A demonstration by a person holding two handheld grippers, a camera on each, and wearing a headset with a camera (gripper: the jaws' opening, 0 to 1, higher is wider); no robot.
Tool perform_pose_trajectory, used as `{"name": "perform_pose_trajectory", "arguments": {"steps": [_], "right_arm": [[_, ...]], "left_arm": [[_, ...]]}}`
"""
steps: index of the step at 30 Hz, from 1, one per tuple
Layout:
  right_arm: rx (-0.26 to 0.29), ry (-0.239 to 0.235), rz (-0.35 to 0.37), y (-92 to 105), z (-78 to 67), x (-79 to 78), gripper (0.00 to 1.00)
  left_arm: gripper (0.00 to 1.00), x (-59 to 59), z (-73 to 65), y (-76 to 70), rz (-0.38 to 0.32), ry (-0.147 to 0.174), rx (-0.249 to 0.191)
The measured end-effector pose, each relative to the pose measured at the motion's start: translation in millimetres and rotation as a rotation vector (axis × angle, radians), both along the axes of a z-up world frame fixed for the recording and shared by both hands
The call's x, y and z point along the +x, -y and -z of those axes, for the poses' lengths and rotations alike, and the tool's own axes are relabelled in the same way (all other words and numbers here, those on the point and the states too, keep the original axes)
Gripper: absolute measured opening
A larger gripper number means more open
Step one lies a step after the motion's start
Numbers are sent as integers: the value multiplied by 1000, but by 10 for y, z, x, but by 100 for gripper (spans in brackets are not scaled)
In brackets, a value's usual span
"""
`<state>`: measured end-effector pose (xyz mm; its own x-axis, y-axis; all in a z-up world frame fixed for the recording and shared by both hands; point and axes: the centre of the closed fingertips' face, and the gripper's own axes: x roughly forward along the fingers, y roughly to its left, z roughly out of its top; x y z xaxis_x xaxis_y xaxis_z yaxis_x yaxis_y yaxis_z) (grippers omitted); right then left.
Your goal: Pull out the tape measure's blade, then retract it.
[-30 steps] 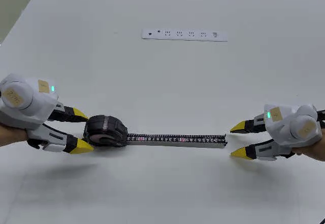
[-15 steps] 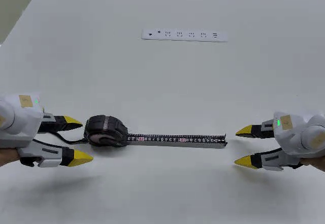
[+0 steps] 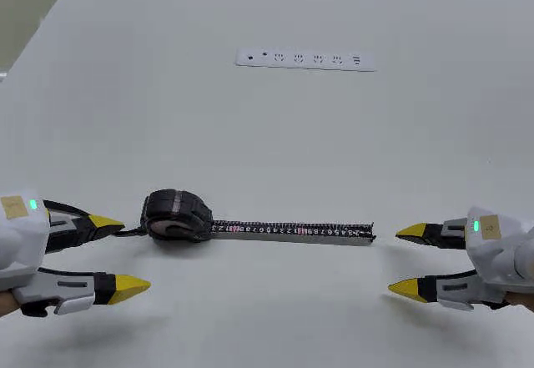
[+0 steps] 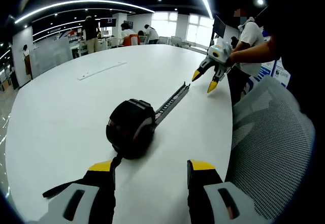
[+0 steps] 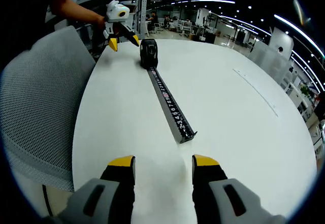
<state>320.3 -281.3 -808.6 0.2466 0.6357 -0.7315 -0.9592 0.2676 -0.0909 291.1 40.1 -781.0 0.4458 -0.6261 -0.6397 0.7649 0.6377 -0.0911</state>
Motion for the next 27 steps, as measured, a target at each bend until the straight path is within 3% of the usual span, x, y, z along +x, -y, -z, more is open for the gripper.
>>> {"name": "perform_pose_trajectory", "arguments": {"steps": [6, 14, 17, 19, 21, 27], "right_arm": [[39, -3, 57, -30, -36, -110, 48], [81, 14, 146, -91, -104, -268, 57], [101, 6, 216, -96, -135, -303, 61], [118, 23, 231, -124, -200, -323, 63], [128, 25, 251, -149, -244, -340, 64], [165, 31, 346, -194, -370, -369, 73]], "left_arm": [[60, -75, -32, -15, -64, 29, -18], [67, -176, -114, 86, -95, 69, -29], [70, -183, -158, 126, -125, 85, -52], [72, -200, -180, 154, -127, 86, -60], [75, -229, -177, 193, -130, 59, -77], [84, -296, -300, 290, -178, 74, -92]]}}
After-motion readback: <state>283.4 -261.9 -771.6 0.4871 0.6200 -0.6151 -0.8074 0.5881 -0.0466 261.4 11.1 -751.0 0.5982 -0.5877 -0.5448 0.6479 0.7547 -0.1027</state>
